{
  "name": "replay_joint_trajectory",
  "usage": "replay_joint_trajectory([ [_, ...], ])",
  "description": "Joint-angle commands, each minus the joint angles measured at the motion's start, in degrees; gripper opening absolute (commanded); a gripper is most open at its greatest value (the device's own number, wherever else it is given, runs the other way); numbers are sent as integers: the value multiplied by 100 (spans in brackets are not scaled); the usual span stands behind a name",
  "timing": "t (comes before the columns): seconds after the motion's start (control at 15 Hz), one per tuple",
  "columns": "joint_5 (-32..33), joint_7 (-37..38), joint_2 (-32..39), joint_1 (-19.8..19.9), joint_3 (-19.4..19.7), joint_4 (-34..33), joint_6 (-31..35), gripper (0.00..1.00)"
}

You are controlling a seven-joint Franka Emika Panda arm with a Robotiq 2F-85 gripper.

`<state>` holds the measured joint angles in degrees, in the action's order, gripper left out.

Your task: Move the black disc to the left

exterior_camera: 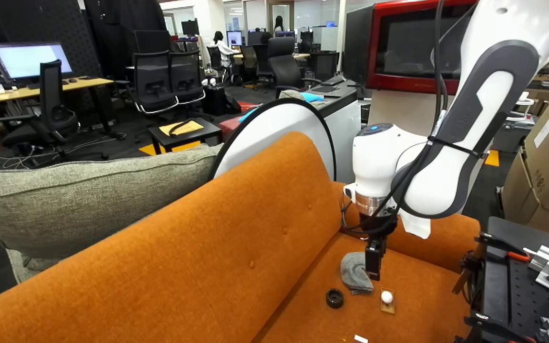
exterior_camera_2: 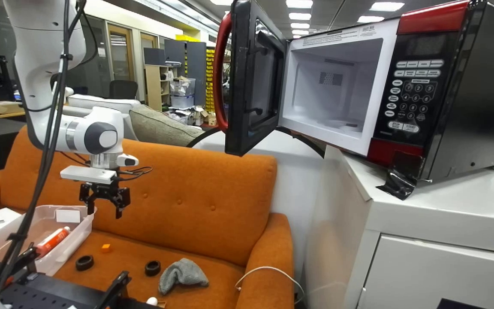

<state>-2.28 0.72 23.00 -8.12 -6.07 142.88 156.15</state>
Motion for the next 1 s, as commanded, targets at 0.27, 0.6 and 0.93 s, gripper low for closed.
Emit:
replay_joint_trajectory([
  [0.27,33,23,-154,48,-34,39,-24,100],
  [0.6,-178,-210,-66,205,-215,8,398,100],
  [0.93,-256,-374,654,338,-437,-427,1400,100],
])
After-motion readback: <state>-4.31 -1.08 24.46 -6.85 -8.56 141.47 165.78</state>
